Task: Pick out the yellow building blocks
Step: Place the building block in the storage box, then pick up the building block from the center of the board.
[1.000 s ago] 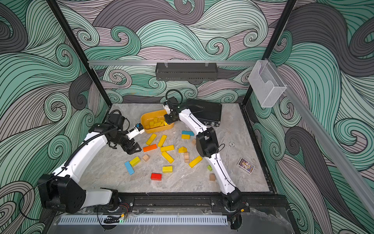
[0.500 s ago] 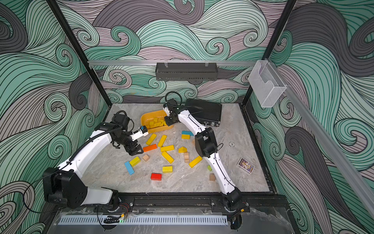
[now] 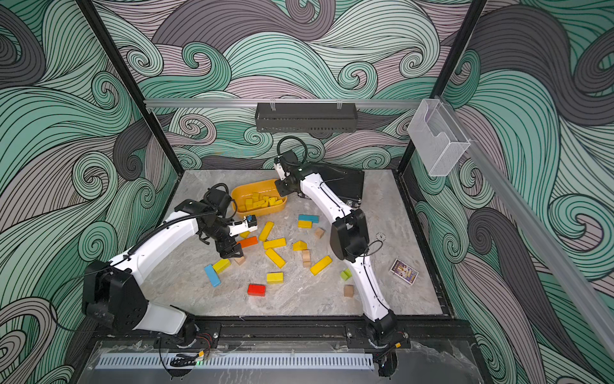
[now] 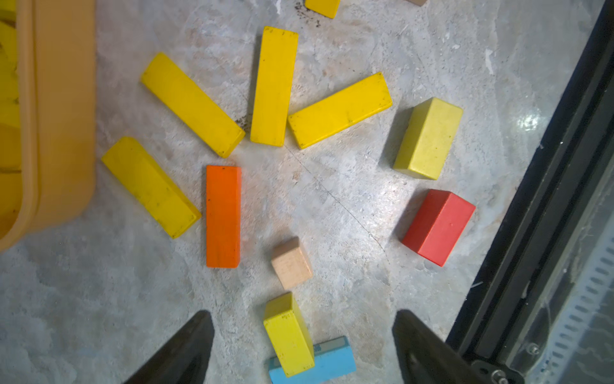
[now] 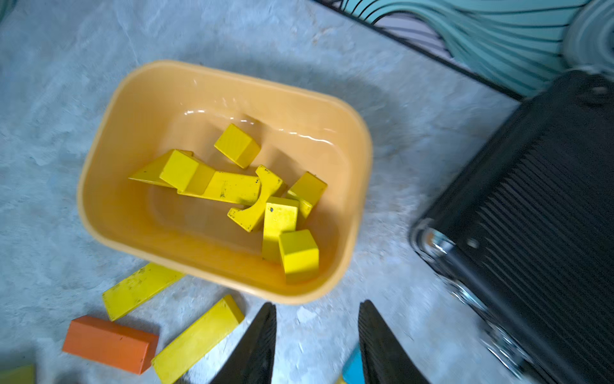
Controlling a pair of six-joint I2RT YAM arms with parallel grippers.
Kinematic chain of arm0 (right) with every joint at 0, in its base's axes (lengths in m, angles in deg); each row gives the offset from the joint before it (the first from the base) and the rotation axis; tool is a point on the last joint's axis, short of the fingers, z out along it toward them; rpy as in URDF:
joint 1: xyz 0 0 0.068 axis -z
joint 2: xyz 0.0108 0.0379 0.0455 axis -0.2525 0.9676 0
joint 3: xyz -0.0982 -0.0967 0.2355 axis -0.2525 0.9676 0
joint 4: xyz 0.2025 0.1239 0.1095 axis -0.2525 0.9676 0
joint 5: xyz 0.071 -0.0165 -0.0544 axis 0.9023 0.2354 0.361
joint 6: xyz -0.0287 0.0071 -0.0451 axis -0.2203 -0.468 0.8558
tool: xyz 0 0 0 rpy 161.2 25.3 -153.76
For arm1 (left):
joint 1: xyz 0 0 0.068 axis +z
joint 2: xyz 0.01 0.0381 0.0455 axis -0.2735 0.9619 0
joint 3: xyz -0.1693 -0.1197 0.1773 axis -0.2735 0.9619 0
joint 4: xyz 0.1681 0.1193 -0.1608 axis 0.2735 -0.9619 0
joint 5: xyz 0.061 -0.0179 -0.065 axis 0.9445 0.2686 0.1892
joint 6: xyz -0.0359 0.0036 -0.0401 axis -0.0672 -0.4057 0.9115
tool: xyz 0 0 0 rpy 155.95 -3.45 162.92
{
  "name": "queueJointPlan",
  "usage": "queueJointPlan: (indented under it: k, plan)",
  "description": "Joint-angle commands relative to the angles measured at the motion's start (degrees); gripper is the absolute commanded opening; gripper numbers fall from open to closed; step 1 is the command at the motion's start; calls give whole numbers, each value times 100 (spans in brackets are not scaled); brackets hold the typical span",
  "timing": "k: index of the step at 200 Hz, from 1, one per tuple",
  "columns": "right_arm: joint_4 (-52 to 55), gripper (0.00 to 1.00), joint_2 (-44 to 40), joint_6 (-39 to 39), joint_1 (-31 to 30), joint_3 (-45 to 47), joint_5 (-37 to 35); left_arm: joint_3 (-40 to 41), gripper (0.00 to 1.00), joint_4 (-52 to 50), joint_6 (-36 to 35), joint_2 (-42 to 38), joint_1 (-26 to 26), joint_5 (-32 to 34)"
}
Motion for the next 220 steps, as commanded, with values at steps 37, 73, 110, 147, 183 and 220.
queueJointPlan:
  k: [37, 73, 110, 147, 183, 220]
  plan:
    - [19, 41, -2592, -417, 775, 2796, -56, -603, 84, 215, -868, 852, -813, 272]
    - [-40, 40, -3919, -621, 802, 4460, -1, -933, 83, 376, -1067, 1488, -1226, 384]
    - [-58, 40, -5041, -839, 819, 5520, 20, -1284, 81, 401, -1110, 2066, -1672, 907]
    - [68, 40, -5860, -856, 890, 6032, -73, -1264, 76, 541, -1317, 2341, -1874, 1147]
    - [134, 40, -6317, -909, 931, 6510, -99, -1142, 72, 660, -1398, 2476, -2001, 1251]
    - [164, 40, -6518, -892, 972, 6838, -86, -974, 64, 864, -1542, 2585, -2101, 1418]
